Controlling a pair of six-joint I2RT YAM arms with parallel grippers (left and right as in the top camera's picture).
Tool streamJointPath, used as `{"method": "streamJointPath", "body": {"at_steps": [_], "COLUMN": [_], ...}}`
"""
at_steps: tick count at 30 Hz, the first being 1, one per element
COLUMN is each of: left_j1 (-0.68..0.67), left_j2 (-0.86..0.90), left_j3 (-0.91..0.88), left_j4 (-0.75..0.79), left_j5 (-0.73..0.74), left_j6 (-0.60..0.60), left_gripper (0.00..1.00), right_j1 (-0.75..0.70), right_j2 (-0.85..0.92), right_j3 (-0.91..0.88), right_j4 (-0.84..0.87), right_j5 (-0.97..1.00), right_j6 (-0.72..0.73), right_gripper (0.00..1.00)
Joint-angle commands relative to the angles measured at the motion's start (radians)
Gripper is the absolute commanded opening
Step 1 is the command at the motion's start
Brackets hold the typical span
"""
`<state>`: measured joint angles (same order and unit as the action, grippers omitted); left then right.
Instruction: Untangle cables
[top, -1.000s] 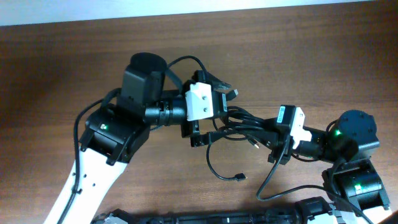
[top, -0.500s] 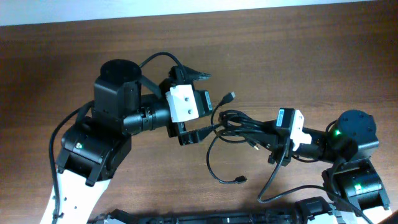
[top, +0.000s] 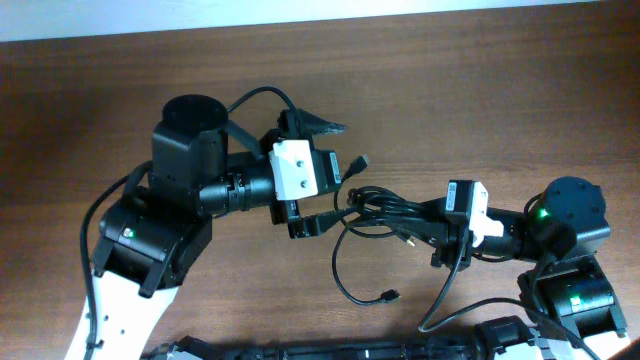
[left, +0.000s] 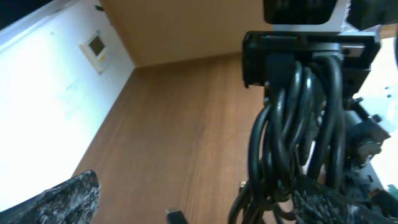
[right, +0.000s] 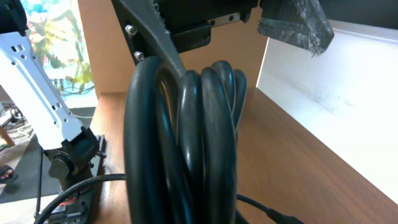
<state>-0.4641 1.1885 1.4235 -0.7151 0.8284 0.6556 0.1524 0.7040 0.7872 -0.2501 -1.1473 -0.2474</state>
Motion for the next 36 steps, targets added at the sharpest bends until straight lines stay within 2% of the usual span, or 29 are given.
{"method": "streamJointPath", "body": {"at_steps": [1, 16, 19, 24, 25, 27, 30, 35, 36], "left_j1": [0.002, -0.051, -0.078, -0.113, -0.118, -0.118, -0.118, -0.118, -0.118], "left_j2": [0.022, 0.046, 0.057, 0.082, 0.088, 0.095, 0.098, 0.098, 0.098], "left_j3": [0.016, 0.016, 0.016, 0.016, 0.016, 0.016, 0.016, 0.016, 0.016], "left_j4": [-0.005, -0.002, 0.005, 0.018, 0.019, 0.022, 0.023, 0.026, 0.026], "left_j5": [0.106, 0.174, 0.174, 0.174, 0.174, 0.174, 0.174, 0.17, 0.169], "left_j6": [0.011, 0.013, 0.012, 0.012, 0.012, 0.012, 0.012, 0.012, 0.012], "left_gripper": [1.0, 1.0, 1.0, 0.98, 0.92, 0.69, 0.5, 0.03, 0.0], "right_j1": [0.004, 0.004, 0.004, 0.004, 0.004, 0.004, 0.004, 0.004, 0.004], "right_j2": [-0.006, -0.006, -0.006, -0.006, -0.006, -0.006, -0.006, -0.006, -0.006], "right_j3": [0.002, 0.002, 0.002, 0.002, 0.002, 0.002, 0.002, 0.002, 0.002], "right_j4": [0.026, 0.06, 0.06, 0.06, 0.06, 0.06, 0.06, 0.06, 0.06], "right_j5": [-0.027, -0.032, -0.032, -0.032, -0.032, -0.032, -0.031, -0.031, -0.031], "right_j6": [-0.011, -0.01, -0.01, -0.01, -0.01, -0.01, -0.01, -0.01, -0.01], "right_gripper": [0.04, 0.05, 0.14, 0.15, 0.15, 0.15, 0.15, 0.17, 0.2]}}
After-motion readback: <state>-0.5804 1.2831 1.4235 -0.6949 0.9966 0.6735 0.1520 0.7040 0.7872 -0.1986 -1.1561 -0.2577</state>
